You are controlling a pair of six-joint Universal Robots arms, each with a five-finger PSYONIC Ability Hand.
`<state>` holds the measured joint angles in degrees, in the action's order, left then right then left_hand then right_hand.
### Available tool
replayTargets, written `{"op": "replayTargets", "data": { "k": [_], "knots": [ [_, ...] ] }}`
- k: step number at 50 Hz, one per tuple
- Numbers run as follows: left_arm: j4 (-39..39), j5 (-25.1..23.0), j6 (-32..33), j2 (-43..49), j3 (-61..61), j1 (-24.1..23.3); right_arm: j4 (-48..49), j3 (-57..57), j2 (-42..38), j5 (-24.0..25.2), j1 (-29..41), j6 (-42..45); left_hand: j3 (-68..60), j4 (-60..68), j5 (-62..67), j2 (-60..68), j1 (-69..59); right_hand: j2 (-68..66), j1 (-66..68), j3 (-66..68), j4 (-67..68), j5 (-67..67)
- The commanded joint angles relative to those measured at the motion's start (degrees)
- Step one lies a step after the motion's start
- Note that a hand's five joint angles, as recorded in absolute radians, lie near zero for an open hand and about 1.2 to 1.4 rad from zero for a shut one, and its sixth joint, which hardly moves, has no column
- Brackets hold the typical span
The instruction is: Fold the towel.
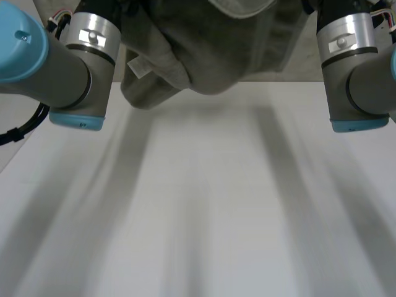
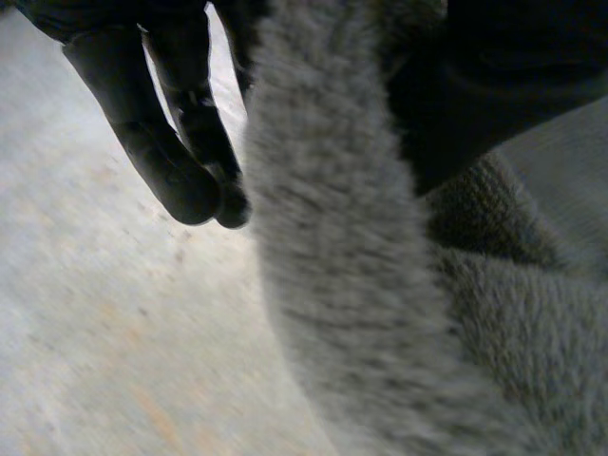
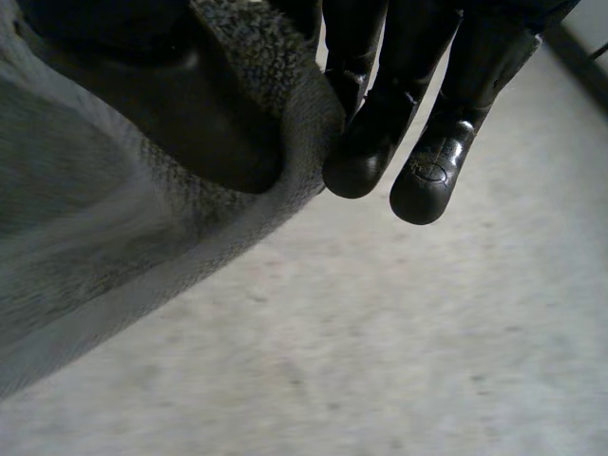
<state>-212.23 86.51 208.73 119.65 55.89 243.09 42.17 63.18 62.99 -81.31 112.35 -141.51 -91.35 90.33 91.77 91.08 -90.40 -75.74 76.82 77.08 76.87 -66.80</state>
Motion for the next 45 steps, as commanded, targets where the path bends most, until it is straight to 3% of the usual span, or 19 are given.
{"op": "replayTargets", "data": {
  "k": [1, 7, 9, 14, 19, 23, 28, 33, 45],
  "knots": [
    [9.81, -0.46, -0.61, -0.29, 14.16, 0.01, -21.3, 7.03, 0.56, 7.39, -0.99, -3.77, 11.35, -10.33, -21.77, -11.08, 10.4, -4.26, 3.18, 2.92, 3.13, -3.2],
    [13.5, -3.1, 1.06, 0.15, 27.61, -0.52, -36.7, 13.18, -0.41, 7.83, -5.28, -1.41, 11.35, -10.33, -21.77, -11.08, 10.4, -4.26, 3.18, 2.92, 3.13, -3.2],
    [13.68, -3.98, 2.47, 0.32, 30.07, -0.52, -37.68, 15.55, -0.41, 8.0, -6.25, -0.79, 11.35, -10.33, -21.77, -11.08, 10.4, -4.26, 3.18, 2.92, 3.13, -3.2],
    [13.42, -5.3, 10.36, 1.02, 34.55, -2.36, -36.02, 21.72, -0.41, 7.48, -7.93, -0.52, 11.35, -10.33, -21.77, -11.08, 10.4, -4.26, 3.18, 2.92, 3.13, -3.2],
    [13.42, -4.68, 13.97, 2.08, 34.47, -3.24, -32.68, 24.8, 1.17, 6.51, -11.45, -1.22, 11.35, -10.33, -21.77, -11.08, 10.4, -4.26, 3.18, 2.92, 3.13, -3.2],
    [13.24, -4.5, 14.25, 1.73, 34.47, -3.42, -31.71, 26.2, 4.68, 4.23, -14.43, -2.97, 19.57, -18.55, -29.99, -19.3, 18.62, -4.26, 3.18, 2.92, 3.13, -3.2],
    [12.71, -4.15, 13.63, 1.11, 34.38, -3.68, -31.71, 26.56, 5.39, 3.44, -16.54, -5.08, 40.9, -39.88, -51.31, -40.63, 39.95, -4.26, 3.18, 2.92, 3.13, -3.2],
    [12.8, -4.15, 13.1, 0.94, 34.82, -4.56, -31.71, 27.0, 5.04, 3.52, -18.04, -7.11, 46.65, -45.62, -57.06, -46.37, 45.69, -4.26, 3.18, 2.92, 3.13, -3.2],
    [12.71, -1.6, 12.93, 1.55, 36.84, -4.12, -31.63, 26.91, 4.86, 3.44, -19.45, -7.38, 46.66, -45.63, -57.07, -46.38, 45.7, -4.26, 3.18, 2.92, 3.13, -3.2]
  ]
}}
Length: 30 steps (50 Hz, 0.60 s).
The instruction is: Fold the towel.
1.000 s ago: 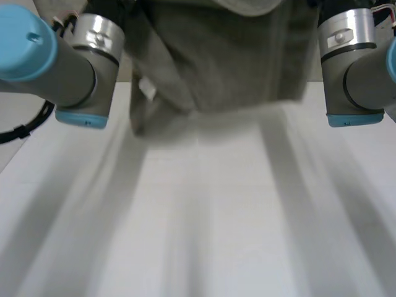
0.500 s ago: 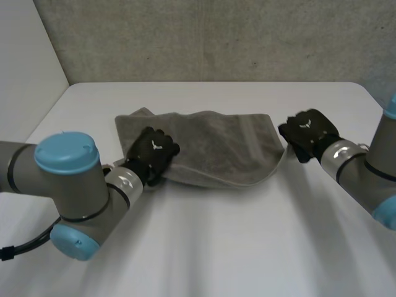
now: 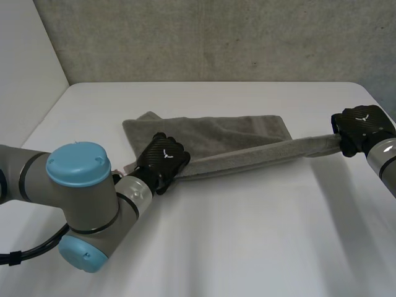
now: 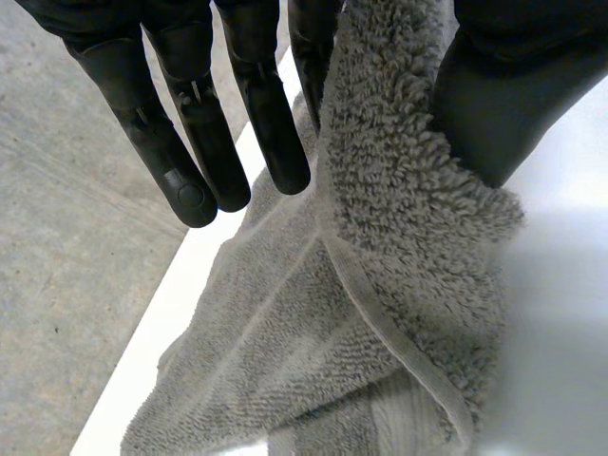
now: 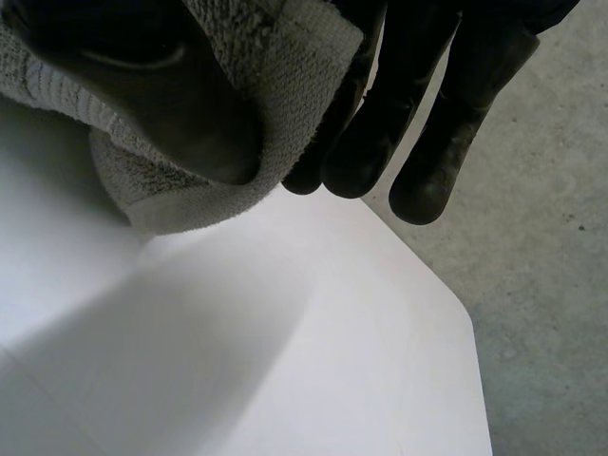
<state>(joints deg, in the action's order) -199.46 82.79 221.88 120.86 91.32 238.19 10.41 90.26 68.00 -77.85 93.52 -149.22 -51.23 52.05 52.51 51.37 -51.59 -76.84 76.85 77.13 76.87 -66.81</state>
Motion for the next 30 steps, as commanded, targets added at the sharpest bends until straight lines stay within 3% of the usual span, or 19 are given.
{"op": "replayTargets", "data": {
  "k": [1, 7, 8, 9, 10, 12, 17, 22, 23, 30],
  "knots": [
    [-0.14, 2.46, -0.22, 0.43, 1.5, 1.13, 0.14, -0.18, -0.15, -0.02, -0.62, 0.33, 6.53, -7.36, -17.81, -6.67, 6.89, -3.16, 3.15, 2.87, 3.13, -3.19],
    [-0.05, 2.55, -1.18, -0.01, 2.64, 2.45, 0.58, -0.26, -0.24, -0.72, -1.85, 0.33, 4.86, -5.69, -16.14, -5.0, 5.22, -3.16, 3.15, 2.87, 3.13, -3.19],
    [0.03, 2.46, -1.45, -0.19, 2.73, 2.45, 0.84, -0.26, -0.24, -1.33, -2.02, 0.42, -4.98, 4.15, -6.31, 4.83, -4.62, -3.16, 3.15, 2.87, 3.13, -3.19],
    [0.03, 2.46, -1.45, -0.19, 2.73, 2.45, 0.84, -0.26, -0.24, -1.34, -2.02, 0.42, -5.07, 4.25, -6.21, 4.93, -4.72, -3.16, 3.15, 2.87, 3.13, -3.19],
    [0.03, 2.46, -1.71, -0.45, 2.64, 2.45, 0.84, -0.26, -0.24, -1.86, -2.11, 0.42, -23.56, 22.74, 12.28, 23.42, -23.2, -3.16, 3.15, 2.87, 3.13, -3.19],
    [0.03, 2.72, -1.98, -1.06, 2.29, 2.54, 0.75, -0.26, -0.24, -1.87, -2.02, 0.42, -28.72, 27.9, 17.44, 28.58, -28.36, -3.16, 3.15, 2.87, 3.13, -3.19],
    [-0.84, 2.9, -3.21, -6.6, 1.85, 3.15, 0.84, 0.0, -0.24, -1.87, -1.67, 0.33, -28.77, 27.95, 17.49, 28.63, -28.41, -3.16, 3.15, 2.87, 3.13, -3.19],
    [-7.17, 3.34, -6.72, -11.09, 2.46, 5.18, 0.84, 0.26, -0.24, -1.78, -1.5, 0.16, -27.78, 26.96, 16.5, 27.64, -27.43, -3.16, 3.15, 2.87, 3.13, -3.19],
    [-8.22, 2.99, -7.86, -11.26, 2.46, 5.87, 0.75, 0.35, -0.41, -1.52, -1.41, 0.07, -20.96, 20.13, 9.67, 20.81, -20.6, -3.16, 3.15, 2.87, 3.13, -3.19],
    [-2.51, 2.81, -7.69, -8.01, 3.43, 5.26, 0.49, 0.26, -1.55, -1.16, -1.23, 0.42, -15.34, 14.51, 4.05, 15.19, -14.98, -3.16, 3.15, 2.87, 3.13, -3.19]
  ]
}}
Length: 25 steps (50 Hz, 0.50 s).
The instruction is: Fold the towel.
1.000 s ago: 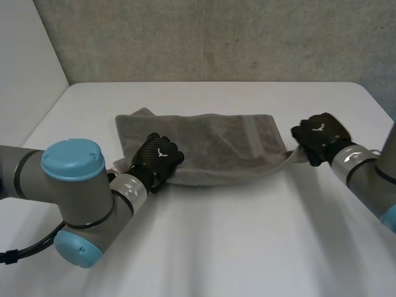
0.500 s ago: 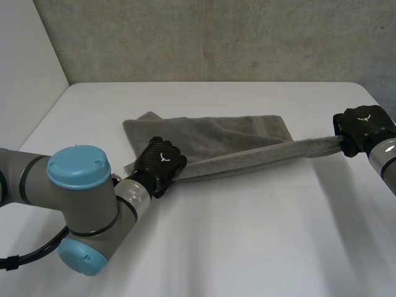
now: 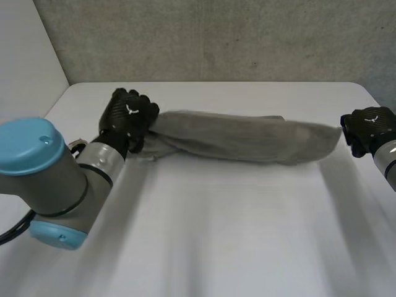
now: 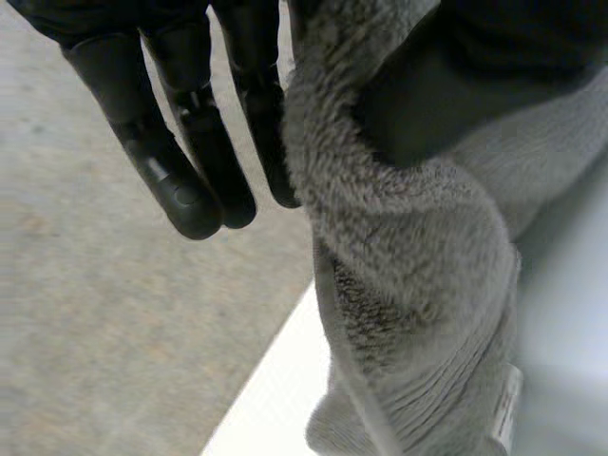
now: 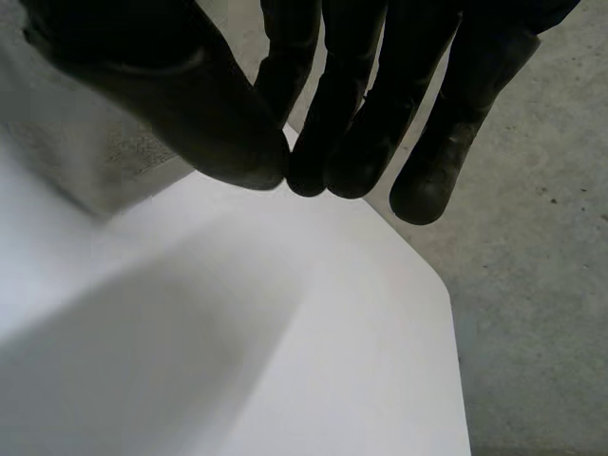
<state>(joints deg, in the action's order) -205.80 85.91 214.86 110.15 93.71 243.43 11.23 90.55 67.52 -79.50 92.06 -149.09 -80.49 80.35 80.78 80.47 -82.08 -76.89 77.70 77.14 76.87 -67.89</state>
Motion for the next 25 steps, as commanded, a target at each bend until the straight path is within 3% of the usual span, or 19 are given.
{"op": "replayTargets", "data": {
  "k": [1, 5, 8, 10, 18, 19, 20, 21, 22, 23, 25],
  "knots": [
    [5.3, -0.3, -0.41, 4.0, 1.47, -0.15, -0.42, -0.02, -1.16, 0.49, 0.23, 0.38, 16.59, -16.45, -26.88, -16.57, 18.18, -3.11, 2.3, 2.86, 3.13, -2.11],
    [8.04, -0.3, 1.43, 6.12, 1.83, -0.85, -0.59, -0.02, -1.6, 0.49, 0.14, 0.38, 30.53, -30.4, -40.83, -30.52, 32.12, -3.11, 2.3, 2.86, 3.13, -2.11],
    [8.13, -0.13, 1.97, 6.21, 2.09, -0.77, -0.5, -0.02, -1.78, 0.49, 0.23, 0.38, 34.11, -33.97, -44.4, -34.09, 35.7, -3.11, 2.3, 2.86, 3.13, -2.11],
    [8.13, -0.39, 2.32, 6.13, 2.35, -0.07, -0.59, -0.11, -1.78, 0.49, 0.22, 0.38, 46.0, -45.86, -56.29, -45.98, 47.59, -3.11, 2.3, 2.86, 3.13, -2.11],
    [8.22, -0.39, 2.32, 5.86, 2.53, 0.02, -1.47, 0.6, -1.16, 0.23, 0.49, -0.33, 47.56, -47.43, -57.86, -47.55, 49.16, -2.16, 1.35, 1.92, 2.18, -1.16],
    [8.22, -0.3, 2.32, 5.86, 2.62, -0.15, -2.6, 1.03, -0.38, 0.31, 1.18, -0.33, 47.4, -47.26, -57.69, -47.38, 48.99, 18.16, -18.96, -18.4, -18.14, 19.15],
    [8.22, -0.3, 2.32, 5.86, 2.62, -0.15, -2.61, 1.03, -0.37, 0.31, 1.19, -0.33, 47.4, -47.26, -57.69, -47.38, 48.99, 18.36, -19.17, -18.6, -18.34, 19.36],
    [8.31, -0.3, 2.32, 5.69, 2.62, -0.33, -4.44, 1.64, 0.93, 1.01, 2.5, -0.41, 47.23, -47.1, -57.53, -47.21, 48.82, 36.02, -36.82, -36.26, -35.99, 37.01],
    [8.31, -0.3, 2.32, 5.69, 2.79, -0.42, -6.37, 2.43, 2.86, 2.32, 3.99, -0.59, 47.23, -47.09, -57.52, -47.21, 48.82, 42.85, -43.66, -43.1, -42.83, 43.85],
    [8.31, -0.3, 2.32, 5.69, 2.79, -0.42, -6.39, 2.44, 2.88, 2.34, 4.0, -0.59, 47.23, -47.09, -57.52, -47.21, 48.82, 42.92, -43.73, -43.17, -42.9, 43.92],
    [8.31, -0.39, 2.5, 5.6, 3.32, -0.33, -9.37, 4.54, 5.33, 7.06, 6.54, -1.81, 47.23, -47.09, -57.52, -47.21, 48.82, 45.1, -45.91, -45.35, -45.08, 46.1]
  ]
}}
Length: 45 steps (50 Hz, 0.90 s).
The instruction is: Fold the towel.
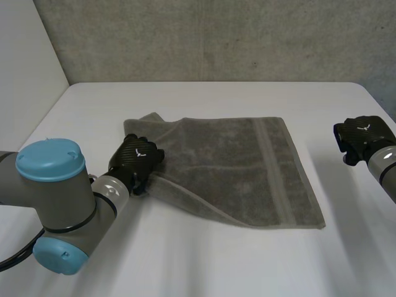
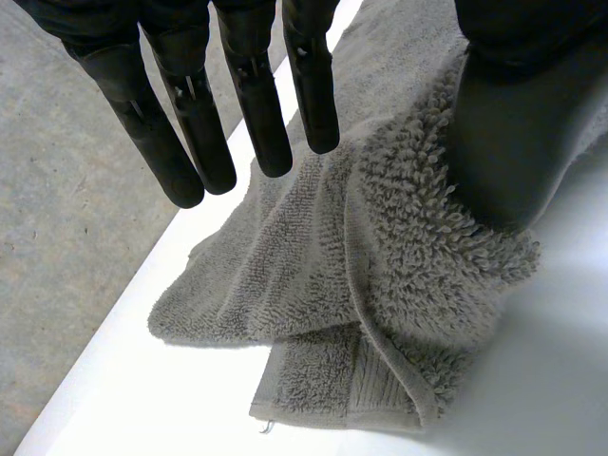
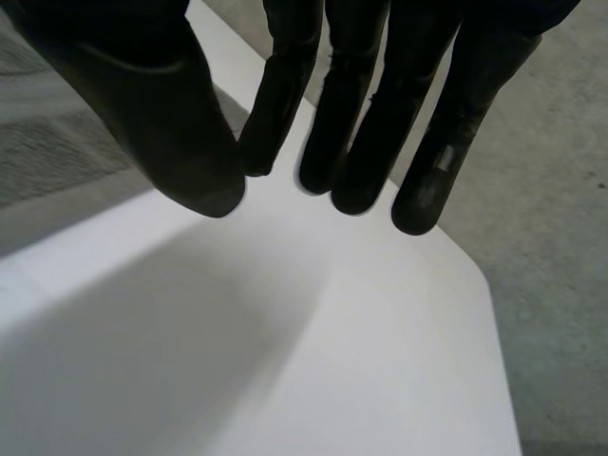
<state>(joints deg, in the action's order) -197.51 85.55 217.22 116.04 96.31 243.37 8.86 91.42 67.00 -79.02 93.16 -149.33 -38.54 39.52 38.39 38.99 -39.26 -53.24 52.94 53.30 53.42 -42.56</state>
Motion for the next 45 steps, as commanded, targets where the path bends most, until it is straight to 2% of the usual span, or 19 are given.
{"op": "replayTargets", "data": {
  "k": [1, 3, 6, 12, 24, 45],
  "knots": [
    [0.02, -0.03, 0.13, -0.29, 0.72, -0.27, -7.01, 3.68, 5.86, 6.6, 5.45, -1.58, 5.29, -6.26, -15.13, -5.73, 6.0, 21.46, -21.16, -21.52, -21.64, 20.78],
    [0.02, -0.03, 0.13, -0.29, 0.72, -0.09, -8.59, 6.57, 6.47, 11.24, 7.38, -4.11, 5.12, -6.09, -14.96, -5.57, 5.83, 21.62, -21.33, -21.69, -21.81, 20.95],
    [-0.07, -0.12, -0.04, -0.12, 0.54, 0.08, -8.42, 9.21, 6.56, 13.1, 7.91, -8.15, 3.95, -4.92, -13.79, -4.4, 4.66, 27.65, -27.35, -27.71, -27.83, 26.97],
    [-0.07, -0.03, -0.31, 0.32, -0.51, 0.52, -6.84, 12.12, 5.59, 13.28, 7.47, -9.66, 3.43, -4.41, -13.28, -3.88, 4.15, 27.18, -26.88, -27.24, -27.36, 26.5],
    [-0.15, 0.06, -0.66, 0.85, -1.3, 1.84, -4.38, 15.89, 3.66, 13.9, 6.51, -6.15, 3.6, -4.58, -13.45, -4.05, 4.32, 24.48, -24.19, -24.55, -24.67, 23.81],
    [-0.24, 0.06, -0.75, 1.38, -1.13, 1.84, -1.83, 18.36, 3.31, 13.63, 4.05, -2.1, 4.11, -5.08, -13.95, -4.56, 4.82, 28.53, -28.23, -28.59, -28.71, 27.85]
  ]
}}
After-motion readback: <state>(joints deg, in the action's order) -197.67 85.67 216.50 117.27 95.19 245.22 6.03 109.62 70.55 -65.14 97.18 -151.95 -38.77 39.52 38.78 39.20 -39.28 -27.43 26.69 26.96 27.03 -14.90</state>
